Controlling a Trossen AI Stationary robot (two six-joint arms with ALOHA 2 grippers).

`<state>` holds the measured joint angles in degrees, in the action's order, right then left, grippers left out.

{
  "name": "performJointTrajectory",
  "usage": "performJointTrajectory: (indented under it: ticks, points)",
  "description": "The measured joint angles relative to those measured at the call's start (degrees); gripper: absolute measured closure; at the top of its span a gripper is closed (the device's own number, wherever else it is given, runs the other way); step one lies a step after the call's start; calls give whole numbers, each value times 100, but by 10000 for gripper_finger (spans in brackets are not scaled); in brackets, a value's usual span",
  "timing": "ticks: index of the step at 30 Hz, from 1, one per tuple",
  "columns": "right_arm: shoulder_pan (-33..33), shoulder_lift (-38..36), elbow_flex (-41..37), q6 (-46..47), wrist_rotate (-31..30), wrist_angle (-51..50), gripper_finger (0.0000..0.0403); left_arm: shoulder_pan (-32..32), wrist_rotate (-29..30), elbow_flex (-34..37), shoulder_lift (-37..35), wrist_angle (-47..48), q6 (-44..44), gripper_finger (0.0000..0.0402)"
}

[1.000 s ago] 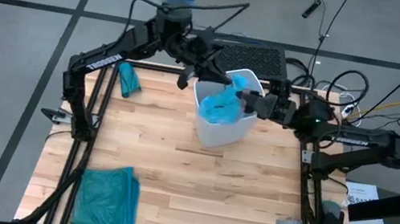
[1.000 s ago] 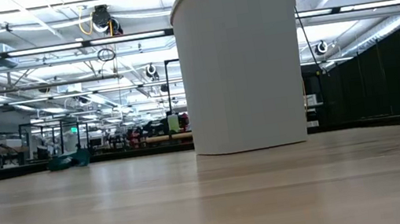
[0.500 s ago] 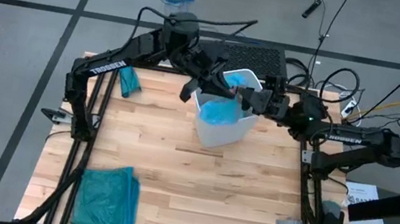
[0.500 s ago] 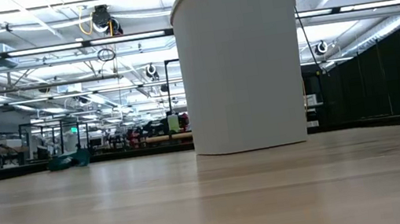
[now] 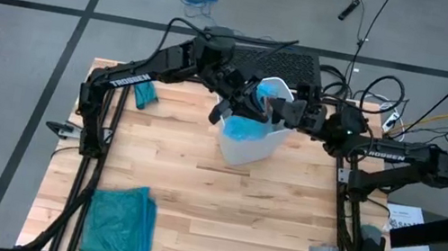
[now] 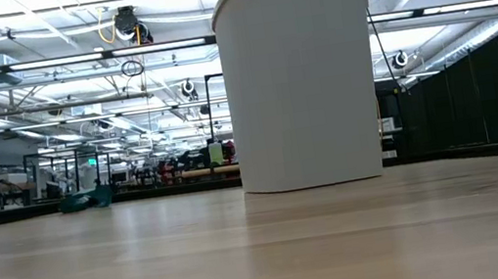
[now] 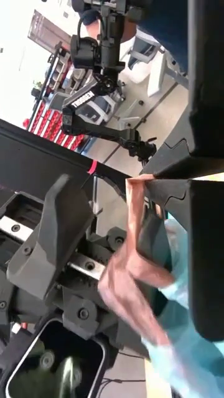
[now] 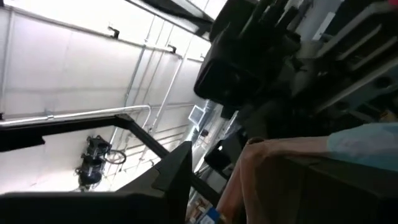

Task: Place trash/remove bag and relplace
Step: Remove the blue trash bag from the white trash bin

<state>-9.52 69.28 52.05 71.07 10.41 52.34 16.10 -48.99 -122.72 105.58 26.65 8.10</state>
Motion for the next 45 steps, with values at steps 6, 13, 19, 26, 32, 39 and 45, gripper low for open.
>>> performJointTrajectory:
  ticks: [6, 13, 19, 26, 32, 39, 45]
  points:
    - [-3, 55, 4, 30, 250, -135, 279, 37, -197, 4, 0, 148, 48, 402]
    - [-6, 222, 4, -47, 351, 16, 373, 35, -163, 4, 22, 268, 2, 402]
    - [0, 240, 2, -285, 377, 559, 401, 40, -66, 4, 22, 226, 22, 402]
    - [-6, 172, 152, -304, 431, 1259, 403, 39, -109, 2, -238, 140, 53, 384]
    - [-182, 170, 712, -366, 678, 1233, 403, 44, -312, 0, -641, 100, 55, 336]
    - [-705, 165, 2225, -562, 1595, 436, 403, 90, -337, -2, -983, 352, 0, 276]
    - [-848, 296, 3878, -1368, 2038, -2741, 403, 122, -162, -2, -984, 1165, -369, 270]
